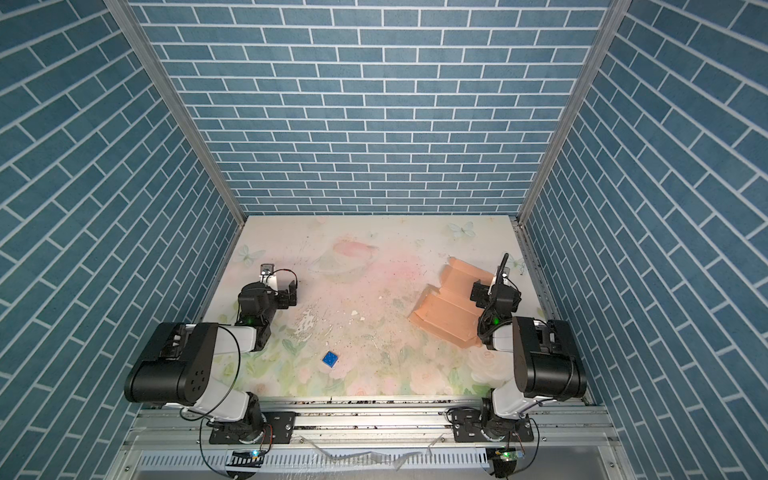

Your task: Fold the paper box

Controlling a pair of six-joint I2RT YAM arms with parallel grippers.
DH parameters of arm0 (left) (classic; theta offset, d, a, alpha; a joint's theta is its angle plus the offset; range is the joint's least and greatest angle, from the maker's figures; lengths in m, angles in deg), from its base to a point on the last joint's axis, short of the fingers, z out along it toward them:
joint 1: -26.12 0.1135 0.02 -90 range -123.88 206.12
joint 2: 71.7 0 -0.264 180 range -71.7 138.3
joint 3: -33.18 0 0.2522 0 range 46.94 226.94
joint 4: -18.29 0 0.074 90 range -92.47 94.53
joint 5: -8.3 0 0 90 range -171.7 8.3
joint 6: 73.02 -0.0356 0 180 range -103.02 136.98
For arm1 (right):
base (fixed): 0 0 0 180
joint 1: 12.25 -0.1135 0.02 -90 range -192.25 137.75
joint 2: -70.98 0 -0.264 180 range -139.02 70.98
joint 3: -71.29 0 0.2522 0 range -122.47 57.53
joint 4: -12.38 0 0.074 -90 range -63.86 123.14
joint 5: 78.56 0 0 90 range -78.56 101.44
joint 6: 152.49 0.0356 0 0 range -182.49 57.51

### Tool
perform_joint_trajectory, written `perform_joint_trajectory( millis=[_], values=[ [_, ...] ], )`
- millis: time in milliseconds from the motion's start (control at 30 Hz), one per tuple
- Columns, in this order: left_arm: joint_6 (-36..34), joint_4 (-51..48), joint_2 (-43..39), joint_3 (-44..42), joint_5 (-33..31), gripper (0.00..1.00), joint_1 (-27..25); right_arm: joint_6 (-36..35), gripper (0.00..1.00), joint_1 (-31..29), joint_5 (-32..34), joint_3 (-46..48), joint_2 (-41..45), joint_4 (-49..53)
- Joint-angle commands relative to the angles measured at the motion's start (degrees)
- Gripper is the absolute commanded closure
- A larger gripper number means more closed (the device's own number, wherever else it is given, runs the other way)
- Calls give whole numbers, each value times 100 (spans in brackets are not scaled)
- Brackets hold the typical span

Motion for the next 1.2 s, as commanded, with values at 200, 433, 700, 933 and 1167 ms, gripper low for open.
perform_joint_trajectory(
  millis=[200,433,700,933,1167],
  values=[
    [-33,12,1,87,8,0,-19,-253,1,6,-579,-100,37,80],
    [-25,10,4,88,40,0,-2,-237,1,31,-659,-129,34,125],
    [-14,25,-4,87,48,0,-2,-235,1,41,-668,-118,41,117],
    [218,-842,-504,345,-59,0,134,-228,1,34,-537,-37,50,-30],
    [684,-3165,-1230,1454,-182,0,95,-104,1,24,-132,81,46,-268]
  ],
)
